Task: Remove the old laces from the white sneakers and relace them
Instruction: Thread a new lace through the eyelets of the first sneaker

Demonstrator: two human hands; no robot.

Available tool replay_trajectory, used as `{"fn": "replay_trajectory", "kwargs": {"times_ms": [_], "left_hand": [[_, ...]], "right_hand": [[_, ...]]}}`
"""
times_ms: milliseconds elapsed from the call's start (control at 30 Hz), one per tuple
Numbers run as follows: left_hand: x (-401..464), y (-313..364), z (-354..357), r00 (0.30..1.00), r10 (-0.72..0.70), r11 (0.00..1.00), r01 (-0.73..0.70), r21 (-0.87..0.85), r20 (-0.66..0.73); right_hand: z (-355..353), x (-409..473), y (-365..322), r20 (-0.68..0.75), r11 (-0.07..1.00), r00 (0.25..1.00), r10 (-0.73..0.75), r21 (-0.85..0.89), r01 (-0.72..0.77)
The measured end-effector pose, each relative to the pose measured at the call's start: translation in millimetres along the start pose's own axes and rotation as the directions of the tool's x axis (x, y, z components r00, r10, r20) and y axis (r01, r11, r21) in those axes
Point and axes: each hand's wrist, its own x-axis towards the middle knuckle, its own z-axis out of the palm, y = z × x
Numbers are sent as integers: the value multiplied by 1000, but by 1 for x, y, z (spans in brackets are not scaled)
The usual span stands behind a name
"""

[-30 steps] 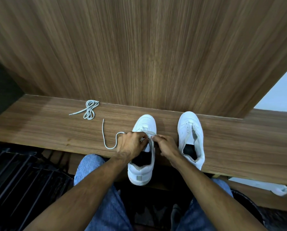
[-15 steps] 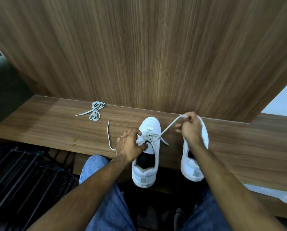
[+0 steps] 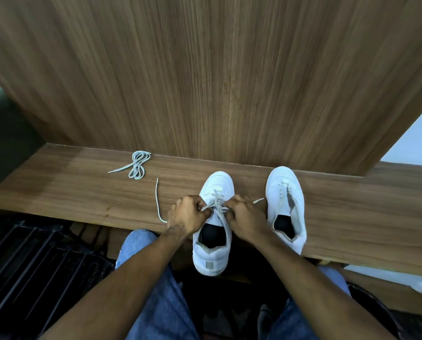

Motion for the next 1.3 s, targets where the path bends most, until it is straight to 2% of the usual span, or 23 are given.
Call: {"fn": "replay_trajectory", "kwargs": {"times_ms": [67, 100, 133, 167, 200, 233, 300, 367, 433, 500, 533, 600, 667, 700, 800, 933, 967, 1033, 1100, 1133, 1200, 1300], "left_hand": [[-1, 1, -1, 1000, -16, 1000, 16, 3, -6], [-1, 1, -1, 1000, -23, 1000, 23, 1, -8], [-1, 1, 0, 1000, -27, 1000, 27, 3, -10], [-1, -1, 0, 999, -37, 999, 37, 2, -12], [-1, 0, 0, 999, -38, 999, 38, 3, -14], [-1, 0, -1, 999, -42, 999, 42, 1, -15], [-2, -1, 0, 999, -50, 999, 50, -1, -21], [-2, -1, 0, 999, -36, 999, 36, 2, -21], [-3, 0, -1, 999, -34, 999, 34, 4, -18], [-3, 0, -1, 999, -40, 999, 40, 5, -21], [-4, 1, -1, 999, -41, 999, 41, 4, -23], [-5, 1, -1, 999, -39, 999, 39, 3, -25], [-5, 1, -1, 999, -39, 999, 39, -5, -26], [-5, 0, -1, 999, -41, 999, 40, -6, -26], [-4, 0, 0, 999, -42, 999, 42, 3, -18], [-3, -1, 0, 999, -39, 999, 40, 3, -24], [-2, -1, 0, 999, -36, 999, 36, 1, -26], [-3, -2, 0, 999, -35, 999, 35, -5, -27], [-1, -2, 0, 999, -31, 999, 31, -12, -31], [-1, -2, 0, 999, -31, 1000, 31, -3, -35], [0, -2, 0, 999, -18, 999, 19, 33, -28], [7, -7, 1, 997, 36, 999, -35, -26, 68]], "right_hand": [[2, 4, -3, -24, 999, 999, 30, 15, -30], [1, 6, -2, -30, 993, 996, 81, 92, -78], [-3, 8, -2, -30, 957, 987, 159, 251, -146], [-9, 10, -4, -20, 862, 969, 245, 462, -208], [-19, 12, -4, -32, 720, 941, 337, 652, -236], [-31, 14, -4, -70, 585, 905, 419, 784, -210], [-60, 21, 0, -188, 393, 823, 536, 918, -47], [-84, 29, 12, -288, 286, 736, 613, 949, 133], [-91, 34, 23, -345, 329, 679, 648, 931, 160], [-82, 34, 32, -356, 492, 682, 638, 871, -6], [-74, 31, 34, -347, 596, 714, 609, 794, -122], [-52, 22, 34, -327, 818, 817, 476, 506, -274], [-28, 12, 26, -241, 946, 928, 285, 227, -232], [-18, 8, 20, -166, 973, 967, 193, 160, -167], [6, 2, 5, -19, 996, 1000, 12, 84, -11], [0, 5, -5, -107, 999, 994, -33, -44, 29], [-5, 7, -3, -135, 999, 991, -14, -43, 8], [-19, 9, 2, -211, 973, 961, 181, 183, -143], [-39, 14, 12, -243, 827, 870, 429, 492, -271], [-47, 14, 16, -260, 772, 831, 492, 571, -279], [-56, 10, 21, -296, 795, 814, 499, 530, -294], [-47, 1, 23, -275, 920, 896, 348, 283, -270]]}}
